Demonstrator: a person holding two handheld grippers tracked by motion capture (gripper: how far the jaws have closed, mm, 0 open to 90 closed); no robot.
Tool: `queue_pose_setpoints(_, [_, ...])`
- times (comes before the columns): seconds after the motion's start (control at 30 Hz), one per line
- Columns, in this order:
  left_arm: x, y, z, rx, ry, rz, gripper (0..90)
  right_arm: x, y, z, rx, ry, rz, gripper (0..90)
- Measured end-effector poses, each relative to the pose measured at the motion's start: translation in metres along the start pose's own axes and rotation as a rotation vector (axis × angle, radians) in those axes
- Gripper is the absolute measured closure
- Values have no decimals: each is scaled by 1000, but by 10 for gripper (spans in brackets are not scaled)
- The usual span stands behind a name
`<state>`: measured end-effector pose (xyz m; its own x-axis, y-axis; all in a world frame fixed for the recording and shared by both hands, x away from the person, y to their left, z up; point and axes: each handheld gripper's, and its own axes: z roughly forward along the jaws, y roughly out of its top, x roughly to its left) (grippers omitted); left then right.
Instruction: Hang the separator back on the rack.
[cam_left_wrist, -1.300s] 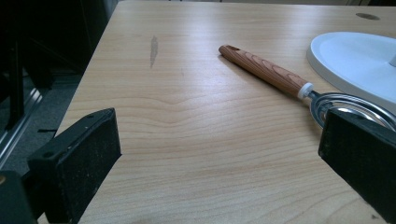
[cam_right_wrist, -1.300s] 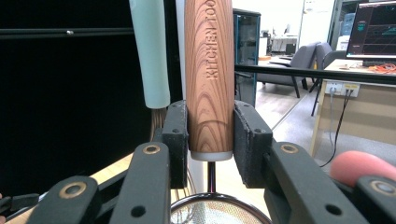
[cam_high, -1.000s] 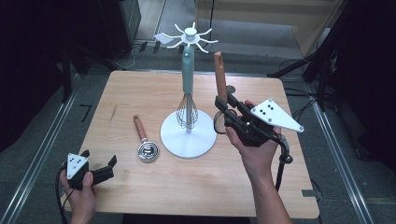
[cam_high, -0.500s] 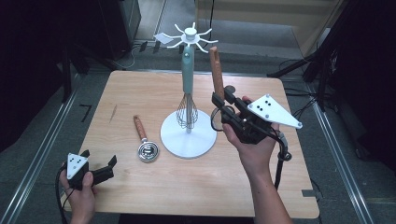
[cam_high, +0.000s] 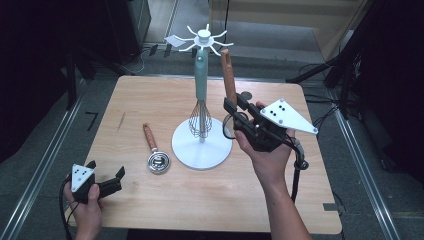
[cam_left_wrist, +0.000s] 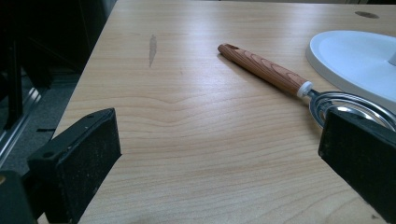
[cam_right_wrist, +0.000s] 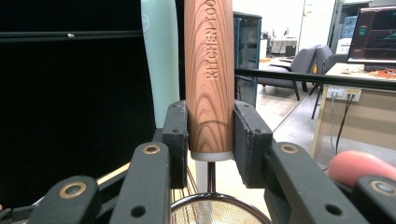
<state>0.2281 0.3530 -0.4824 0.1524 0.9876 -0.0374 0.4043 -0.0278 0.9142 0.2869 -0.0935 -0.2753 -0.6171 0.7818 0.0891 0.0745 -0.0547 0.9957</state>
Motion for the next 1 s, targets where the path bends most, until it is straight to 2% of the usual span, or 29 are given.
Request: queue_pose_setpoints(1.0, [0,0,0,1,0,0,0,3,-3,13,20,-8,-7,702])
